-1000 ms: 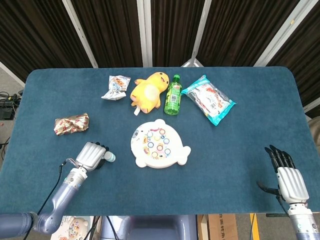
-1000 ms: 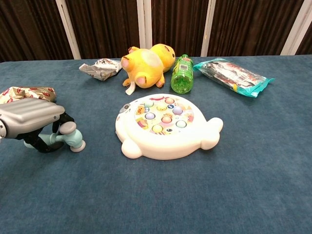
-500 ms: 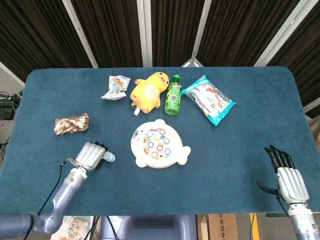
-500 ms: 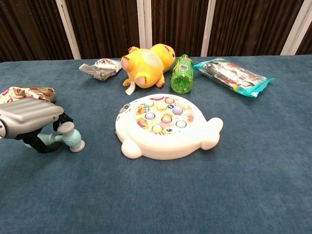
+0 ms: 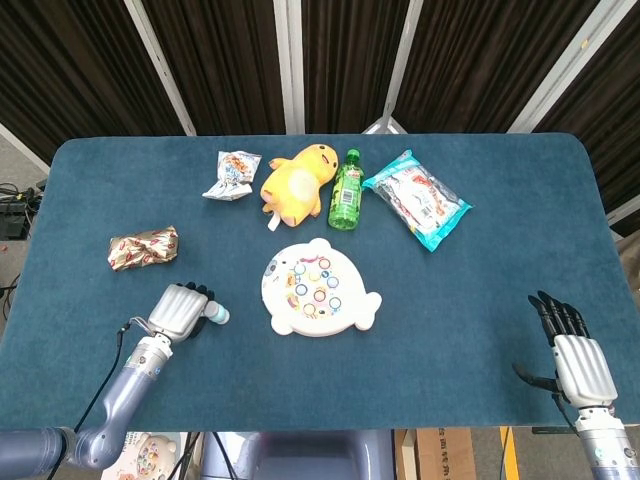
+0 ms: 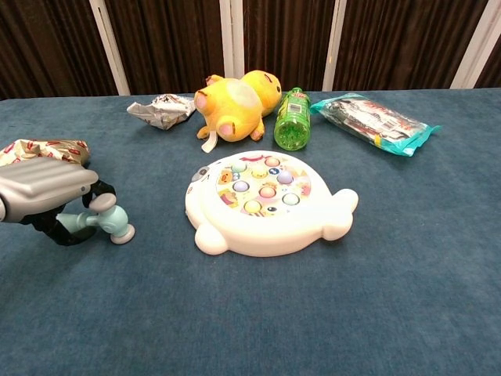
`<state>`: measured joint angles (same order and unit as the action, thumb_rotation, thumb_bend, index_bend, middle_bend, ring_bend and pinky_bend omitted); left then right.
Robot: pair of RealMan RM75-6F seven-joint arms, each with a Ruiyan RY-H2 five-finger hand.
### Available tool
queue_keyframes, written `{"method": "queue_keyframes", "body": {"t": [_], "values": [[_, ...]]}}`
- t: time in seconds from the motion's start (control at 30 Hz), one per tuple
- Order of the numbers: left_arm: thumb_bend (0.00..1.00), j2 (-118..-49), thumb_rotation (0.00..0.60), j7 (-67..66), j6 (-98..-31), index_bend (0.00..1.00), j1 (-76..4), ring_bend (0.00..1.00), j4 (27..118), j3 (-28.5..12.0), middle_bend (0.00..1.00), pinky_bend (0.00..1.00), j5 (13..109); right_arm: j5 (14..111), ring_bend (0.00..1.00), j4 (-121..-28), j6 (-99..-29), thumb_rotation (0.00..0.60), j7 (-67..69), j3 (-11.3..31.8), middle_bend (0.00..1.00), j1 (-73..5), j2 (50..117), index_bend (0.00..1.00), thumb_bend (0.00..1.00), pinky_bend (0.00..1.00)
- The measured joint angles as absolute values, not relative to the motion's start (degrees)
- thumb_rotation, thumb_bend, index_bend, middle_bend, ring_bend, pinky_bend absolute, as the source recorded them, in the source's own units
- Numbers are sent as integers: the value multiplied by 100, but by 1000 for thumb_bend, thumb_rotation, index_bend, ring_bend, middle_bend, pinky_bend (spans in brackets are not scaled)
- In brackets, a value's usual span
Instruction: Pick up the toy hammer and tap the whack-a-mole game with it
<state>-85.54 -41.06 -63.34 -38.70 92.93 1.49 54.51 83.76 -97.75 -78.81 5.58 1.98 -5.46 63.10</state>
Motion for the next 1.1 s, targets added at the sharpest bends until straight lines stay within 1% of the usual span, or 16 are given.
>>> {"method": "queue_keyframes", "body": {"t": [0.13,0.43,0.57,0.63,0.77,0.87,1.03,1.1], "values": [[207,-8539,600,-4122,-6368,328,-3855,297,9324,108,312,461,5471,8375,0,-9782,-7875,600,560,196,0,-547,6306,0,221,0],[205,-8427,600,-4125,-6416,274,-3824,283,9439,23,288,447,5501,8391,0,-9785,-7885,600,560,192,0,-544,6304,0,221,0],[159,-8364,600,-4133,-6427,252,-3817,269,9496,-13,271,432,5505,8389,0,-9791,-7883,600,561,189,0,-542,6303,0,221,0],[137,-8333,600,-4128,-6439,235,-3812,259,9530,-30,257,416,5510,8386,0,-9793,-7886,600,563,192,0,-540,6300,0,221,0],[130,-8187,600,-4128,-6492,211,-3798,242,9663,-65,230,381,5543,8382,0,-9788,-7886,600,568,195,0,-541,6296,0,221,0],[111,-7996,600,-4087,-6617,183,-3754,199,9833,-83,181,331,5670,8404,0,-9770,-7912,600,587,199,0,-537,6293,0,221,0],[72,-7501,600,-3777,-6919,48,-3545,64,10312,-53,18,190,6063,8456,0,-9727,-7933,600,570,189,0,-535,6294,0,221,0],[68,-7245,600,-3567,-7126,14,-3384,34,10520,6,1,146,6335,8498,0,-9703,-7957,600,519,181,0,-534,6301,0,221,0]]}}
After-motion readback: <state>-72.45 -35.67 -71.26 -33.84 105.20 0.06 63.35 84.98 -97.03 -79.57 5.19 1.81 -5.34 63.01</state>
